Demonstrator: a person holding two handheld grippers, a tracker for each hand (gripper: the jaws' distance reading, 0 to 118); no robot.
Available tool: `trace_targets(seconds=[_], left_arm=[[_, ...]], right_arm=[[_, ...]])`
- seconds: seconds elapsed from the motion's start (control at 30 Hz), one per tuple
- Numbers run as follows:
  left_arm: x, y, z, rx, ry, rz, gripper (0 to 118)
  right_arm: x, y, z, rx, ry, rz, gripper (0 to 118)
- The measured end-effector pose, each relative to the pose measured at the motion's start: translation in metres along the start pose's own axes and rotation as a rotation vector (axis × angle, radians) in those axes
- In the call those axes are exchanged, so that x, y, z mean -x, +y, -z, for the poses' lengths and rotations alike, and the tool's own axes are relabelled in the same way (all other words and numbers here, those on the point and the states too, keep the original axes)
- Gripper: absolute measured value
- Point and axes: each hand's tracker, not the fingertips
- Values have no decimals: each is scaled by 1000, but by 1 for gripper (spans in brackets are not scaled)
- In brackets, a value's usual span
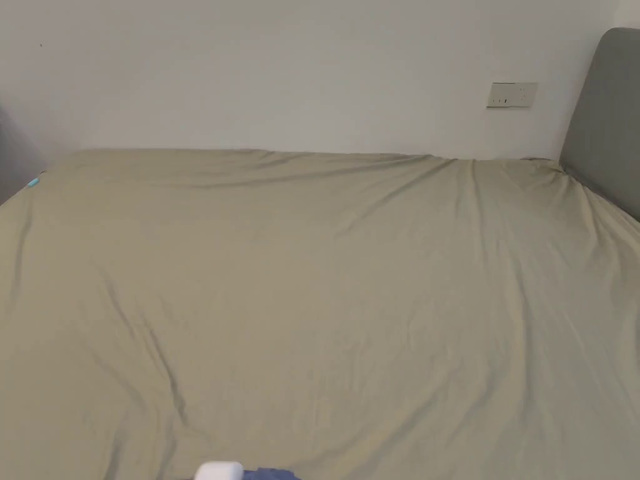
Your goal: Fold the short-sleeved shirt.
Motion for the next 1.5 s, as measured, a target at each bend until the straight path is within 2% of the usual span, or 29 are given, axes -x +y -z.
trace_targets(seconds=[0.2,0.33,0.43,0.5,0.6,0.63,0.67,0.7,0.73,0.77,0.8,0.97,1.03,1.17,1.3,1.37,1.47,1.5], left_arm=[[-29,-18,42,107,-132,-42,1],[-43,-23,50,122,-118,20,1],[-31,-11,16,48,-194,-9,1],[-12,5,-26,-66,-232,0,1],[28,27,-86,-238,-192,-8,2],[48,34,-104,-280,-182,-56,9],[71,41,-122,-312,-189,-118,30],[95,46,-135,-337,-219,-189,81],[116,48,-143,-354,-256,-242,117],[139,47,-150,-360,-295,-291,115],[165,43,-162,-475,-353,-369,117],[223,25,-154,-351,-560,-486,118],[234,23,-135,-237,-546,-527,118],[247,20,-85,-91,-481,-520,118],[249,17,-48,9,-579,-563,118],[265,13,-30,17,-570,-566,118],[251,14,-11,26,-554,-550,118],[257,8,-8,20,-596,-538,118]], right_arm=[[-2,-3,-3,17,-13,11,3],[-2,-3,-5,21,-23,-4,3],[-3,-1,-8,15,-33,-7,3],[-4,2,-9,5,-31,0,3],[-3,6,-6,-5,-20,3,3],[-1,7,-4,-9,-15,-1,3],[2,8,-2,-13,-9,-4,3],[5,10,0,-16,0,-8,3],[7,11,2,-19,9,-12,3],[11,12,4,-23,23,-18,3],[15,13,7,-27,38,-24,3],[33,18,16,-29,89,-65,3],[38,21,20,-22,110,-67,3],[60,33,33,-23,177,-70,3],[115,30,81,-35,332,-89,3],[151,19,120,-1,409,-83,3],[208,-15,196,201,573,-9,3],[228,-33,224,295,586,-18,3]])
